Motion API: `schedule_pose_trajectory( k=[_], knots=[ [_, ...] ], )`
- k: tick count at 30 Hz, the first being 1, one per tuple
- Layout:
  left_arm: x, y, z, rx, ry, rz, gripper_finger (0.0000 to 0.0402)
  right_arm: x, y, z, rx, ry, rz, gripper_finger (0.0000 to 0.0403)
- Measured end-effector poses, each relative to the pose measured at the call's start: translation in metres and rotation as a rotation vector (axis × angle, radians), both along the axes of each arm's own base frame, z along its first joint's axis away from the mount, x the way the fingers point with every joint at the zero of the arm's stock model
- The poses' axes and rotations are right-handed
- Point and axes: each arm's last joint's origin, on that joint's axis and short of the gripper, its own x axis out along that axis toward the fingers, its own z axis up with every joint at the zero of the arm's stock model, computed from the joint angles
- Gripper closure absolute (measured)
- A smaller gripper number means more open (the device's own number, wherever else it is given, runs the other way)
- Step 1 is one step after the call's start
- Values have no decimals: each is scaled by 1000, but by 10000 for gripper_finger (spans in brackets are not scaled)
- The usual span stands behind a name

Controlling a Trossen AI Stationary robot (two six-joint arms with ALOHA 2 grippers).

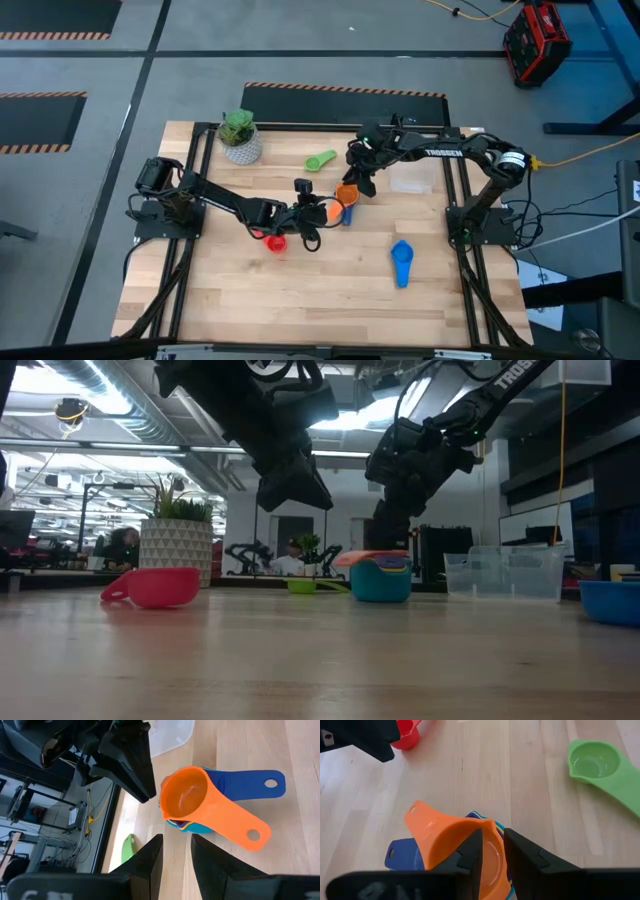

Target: Nest measuring cups in basket

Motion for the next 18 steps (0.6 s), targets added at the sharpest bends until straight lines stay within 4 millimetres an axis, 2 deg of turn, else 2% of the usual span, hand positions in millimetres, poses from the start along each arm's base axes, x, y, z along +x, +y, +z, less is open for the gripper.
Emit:
schedule_pose_trajectory(
  k=[10,18],
  knots=[
    [0,1,0,-31,-27,24,308,1,1,2,35,1,-40,319],
    [1,13,0,-101,-90,108,308,-10,12,31,80,-41,-31,319]
  ],
)
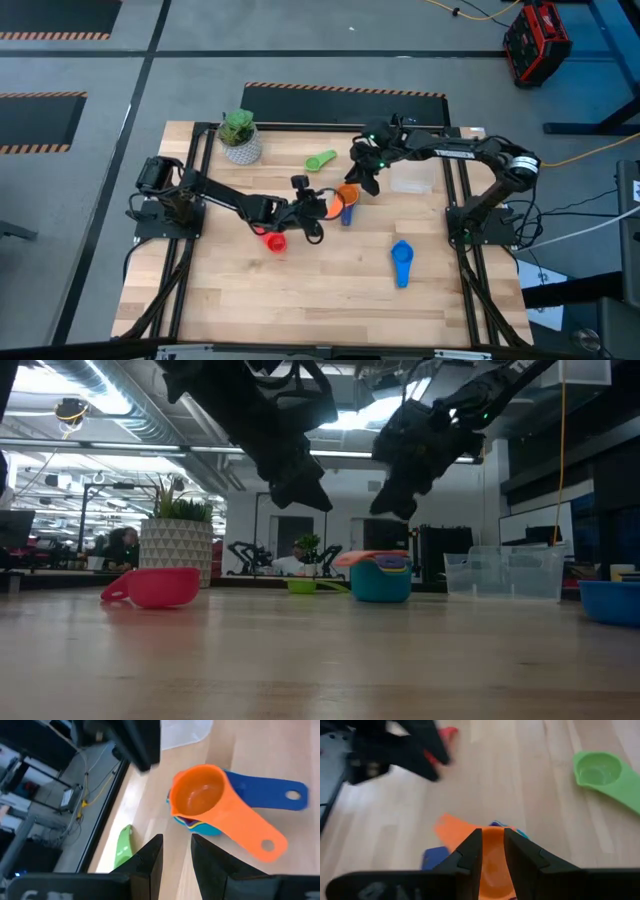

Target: Nest measuring cups in basket

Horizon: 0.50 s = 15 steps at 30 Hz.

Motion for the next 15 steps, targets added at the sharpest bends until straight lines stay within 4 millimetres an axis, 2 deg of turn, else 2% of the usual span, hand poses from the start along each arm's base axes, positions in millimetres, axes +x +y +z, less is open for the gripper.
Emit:
schedule_pose_trajectory(
  k=[5,8,11,15],
  knots=[
    [1,13,0,-83,-58,62,308,-10,20,22,-13,-18,48,319],
    [2,21,-1,-168,-98,82,308,-14,37,25,-25,-25,91,319],
    [3,27,-2,-246,-126,87,308,-18,54,16,-48,10,124,319],
    [3,32,-4,-312,-129,86,308,-24,73,-6,-114,100,121,319]
  ],
)
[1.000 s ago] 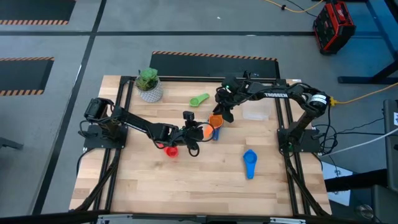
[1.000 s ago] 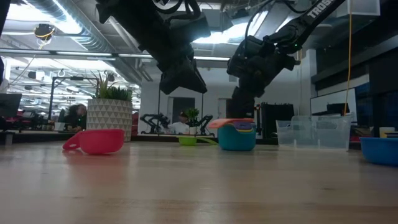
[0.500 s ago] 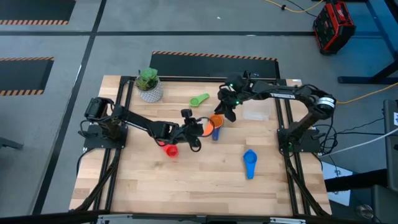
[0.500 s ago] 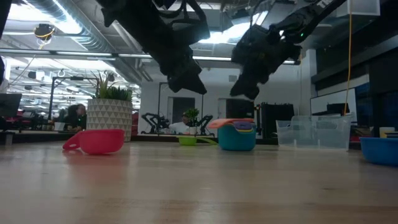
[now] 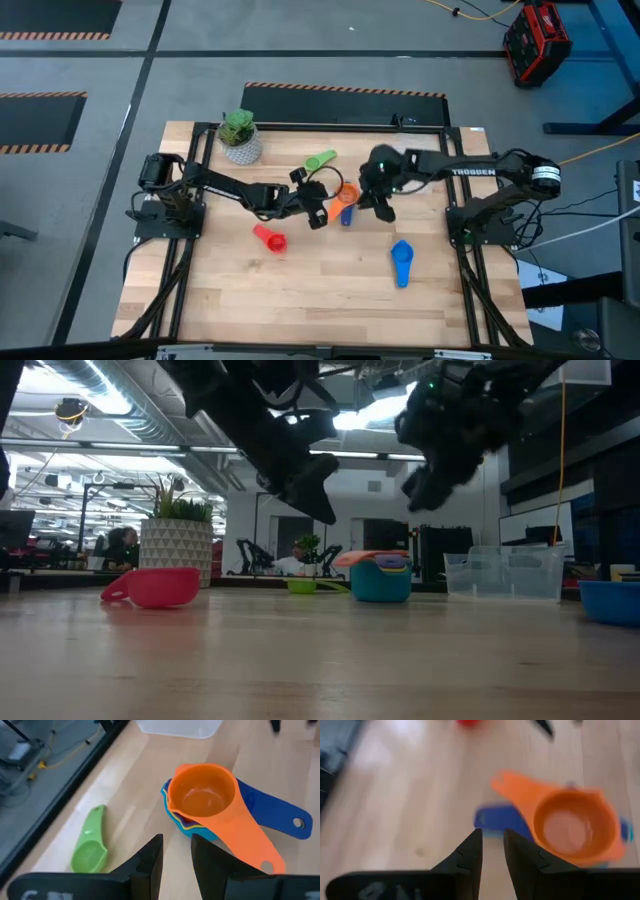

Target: Nest measuring cups in basket

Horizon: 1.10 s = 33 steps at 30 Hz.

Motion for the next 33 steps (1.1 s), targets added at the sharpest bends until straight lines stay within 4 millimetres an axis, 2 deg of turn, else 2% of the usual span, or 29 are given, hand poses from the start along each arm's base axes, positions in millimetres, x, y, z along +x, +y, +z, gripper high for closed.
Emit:
schedule_pose_trajectory(
  k=[8,12,19,25,33],
  knots=[
    [0,1,-8,-57,-7,53,308,-12,13,-36,-95,51,-80,319],
    [3,1,-24,-85,20,82,308,-17,14,-46,-96,55,-79,319],
    [9,0,-43,-108,25,104,308,-25,16,-61,-98,53,-78,319],
    [10,0,-45,-116,20,114,308,-30,17,-70,-109,-8,-80,319],
    [10,0,-45,-151,-13,147,308,-29,17,-72,-119,-69,-85,319]
  ],
)
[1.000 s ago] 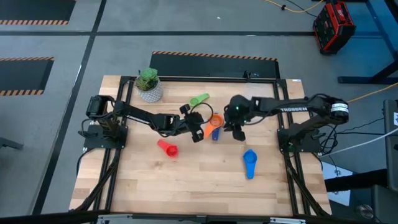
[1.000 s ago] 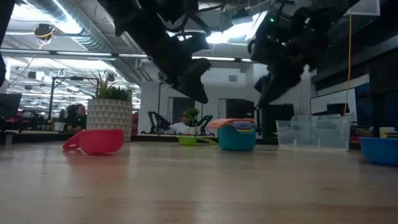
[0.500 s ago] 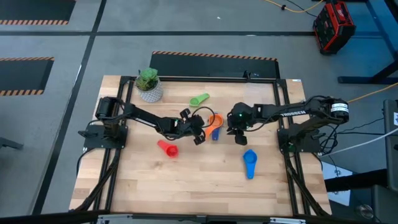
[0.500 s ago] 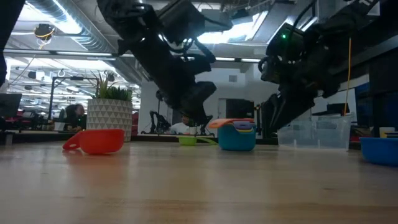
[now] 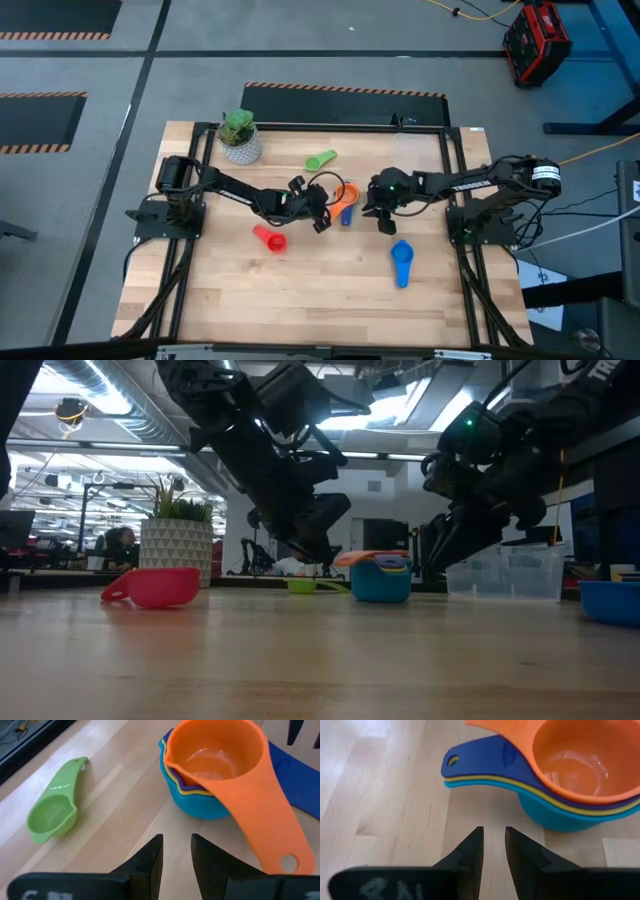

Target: Nest measuring cups in basket

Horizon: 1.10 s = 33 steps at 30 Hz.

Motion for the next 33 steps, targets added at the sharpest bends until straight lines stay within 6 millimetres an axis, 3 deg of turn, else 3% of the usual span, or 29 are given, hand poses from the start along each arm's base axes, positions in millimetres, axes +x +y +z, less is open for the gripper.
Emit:
schedule_pose_trajectory(
  k=[33],
  knots=[
    [3,-2,1,-52,-83,39,308,-3,-1,-5,-82,-91,-25,319]
  ],
)
